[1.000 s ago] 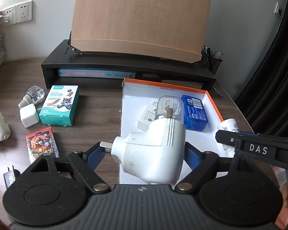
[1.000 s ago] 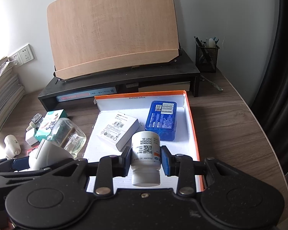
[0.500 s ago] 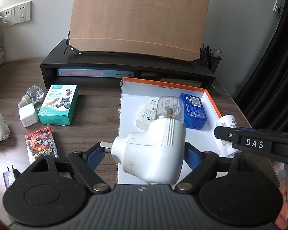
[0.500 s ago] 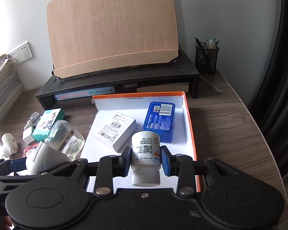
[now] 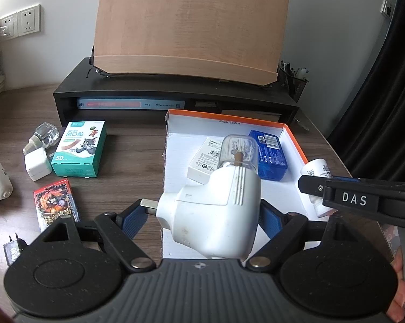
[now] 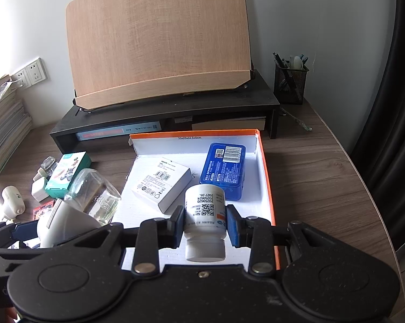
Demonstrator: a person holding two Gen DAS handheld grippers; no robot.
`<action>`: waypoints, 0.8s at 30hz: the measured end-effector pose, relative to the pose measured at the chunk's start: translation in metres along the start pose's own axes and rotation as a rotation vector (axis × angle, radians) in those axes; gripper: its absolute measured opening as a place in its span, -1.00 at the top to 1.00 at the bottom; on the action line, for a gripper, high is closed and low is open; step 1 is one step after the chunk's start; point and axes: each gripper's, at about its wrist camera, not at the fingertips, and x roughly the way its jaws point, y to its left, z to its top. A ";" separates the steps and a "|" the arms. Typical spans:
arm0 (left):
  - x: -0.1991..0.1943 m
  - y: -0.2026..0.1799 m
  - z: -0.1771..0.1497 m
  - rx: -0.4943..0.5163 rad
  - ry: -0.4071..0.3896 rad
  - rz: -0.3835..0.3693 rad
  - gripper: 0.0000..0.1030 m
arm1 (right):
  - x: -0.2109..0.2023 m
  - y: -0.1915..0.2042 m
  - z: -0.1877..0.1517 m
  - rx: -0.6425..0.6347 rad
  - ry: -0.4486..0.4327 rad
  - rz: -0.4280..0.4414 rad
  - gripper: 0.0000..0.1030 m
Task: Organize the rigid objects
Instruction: 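Lower the white adapter with the left gripper while the right gripper lowers the pill bottle into the box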
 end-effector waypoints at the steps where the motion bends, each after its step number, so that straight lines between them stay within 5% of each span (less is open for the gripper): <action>1: 0.000 0.000 0.000 0.000 0.000 0.000 -0.71 | 0.000 0.000 0.000 0.000 0.000 0.001 0.21; 24: 0.001 0.000 -0.001 -0.003 0.003 -0.001 -0.71 | 0.002 0.000 0.001 -0.003 0.007 0.002 0.21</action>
